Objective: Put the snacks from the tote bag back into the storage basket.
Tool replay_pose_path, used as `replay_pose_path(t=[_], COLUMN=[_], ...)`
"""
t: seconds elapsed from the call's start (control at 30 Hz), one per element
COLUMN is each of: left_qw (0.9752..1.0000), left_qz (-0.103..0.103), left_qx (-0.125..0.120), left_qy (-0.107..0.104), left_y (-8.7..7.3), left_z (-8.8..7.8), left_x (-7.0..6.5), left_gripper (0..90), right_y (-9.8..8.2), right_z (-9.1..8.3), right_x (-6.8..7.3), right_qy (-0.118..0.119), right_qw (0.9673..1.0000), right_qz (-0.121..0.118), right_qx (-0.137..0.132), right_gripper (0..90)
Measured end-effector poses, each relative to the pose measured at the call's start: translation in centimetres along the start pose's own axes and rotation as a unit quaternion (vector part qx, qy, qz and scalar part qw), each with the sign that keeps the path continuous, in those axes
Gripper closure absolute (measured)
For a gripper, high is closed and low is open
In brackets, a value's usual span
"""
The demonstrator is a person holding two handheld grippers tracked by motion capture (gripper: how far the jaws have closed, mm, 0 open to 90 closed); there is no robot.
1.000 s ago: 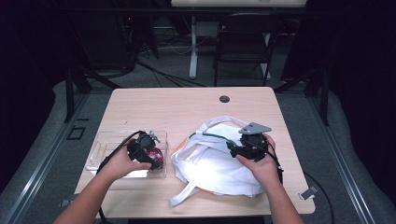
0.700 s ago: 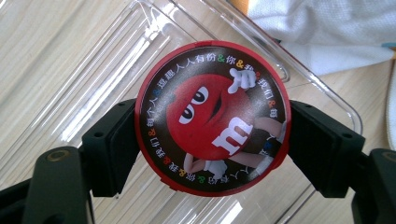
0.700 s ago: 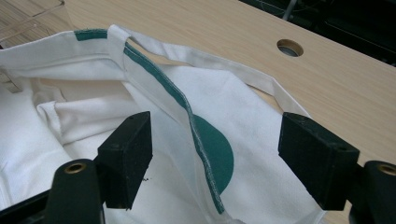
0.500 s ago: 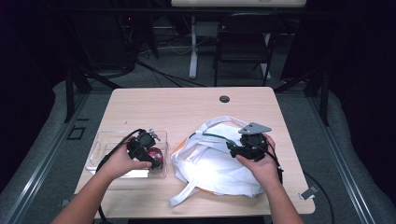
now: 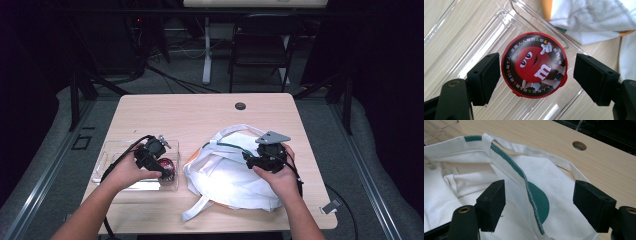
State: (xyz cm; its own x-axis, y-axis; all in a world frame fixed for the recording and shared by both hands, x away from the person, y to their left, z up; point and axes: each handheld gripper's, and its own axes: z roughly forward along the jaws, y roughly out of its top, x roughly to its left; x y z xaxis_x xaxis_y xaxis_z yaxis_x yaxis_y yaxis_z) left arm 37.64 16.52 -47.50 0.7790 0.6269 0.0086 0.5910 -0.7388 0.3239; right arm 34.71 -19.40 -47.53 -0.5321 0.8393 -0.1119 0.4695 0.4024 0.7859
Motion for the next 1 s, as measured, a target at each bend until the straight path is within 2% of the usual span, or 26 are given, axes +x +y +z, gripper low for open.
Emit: replay_pose_path(t=[0.67, 0.9, 1.0], left_qw=[0.9999, 0.9998, 0.9998], left_qz=[0.009, 0.009, 0.011], left_qx=[0.001, -0.006, -0.01], left_qy=[0.011, 0.017, 0.012], left_y=[0.3, 0.4, 0.6], left_z=[-1.6, -2.2, -2.5], left_x=[0.0, -0.1, -0.3], left_gripper=[23.2, 23.4, 23.6], right_y=[0.0, 0.0, 0.0], right_z=[0.0, 0.1, 0.1], right_x=[0.0, 0.1, 0.1], right_qy=[0.001, 0.001, 0.001], right_qw=[1.0, 1.0, 1.0], right_qz=[-0.001, -0.001, -0.001], right_qx=[0.001, 0.0, 0.0], right_gripper=[25.9, 25.9, 25.8])
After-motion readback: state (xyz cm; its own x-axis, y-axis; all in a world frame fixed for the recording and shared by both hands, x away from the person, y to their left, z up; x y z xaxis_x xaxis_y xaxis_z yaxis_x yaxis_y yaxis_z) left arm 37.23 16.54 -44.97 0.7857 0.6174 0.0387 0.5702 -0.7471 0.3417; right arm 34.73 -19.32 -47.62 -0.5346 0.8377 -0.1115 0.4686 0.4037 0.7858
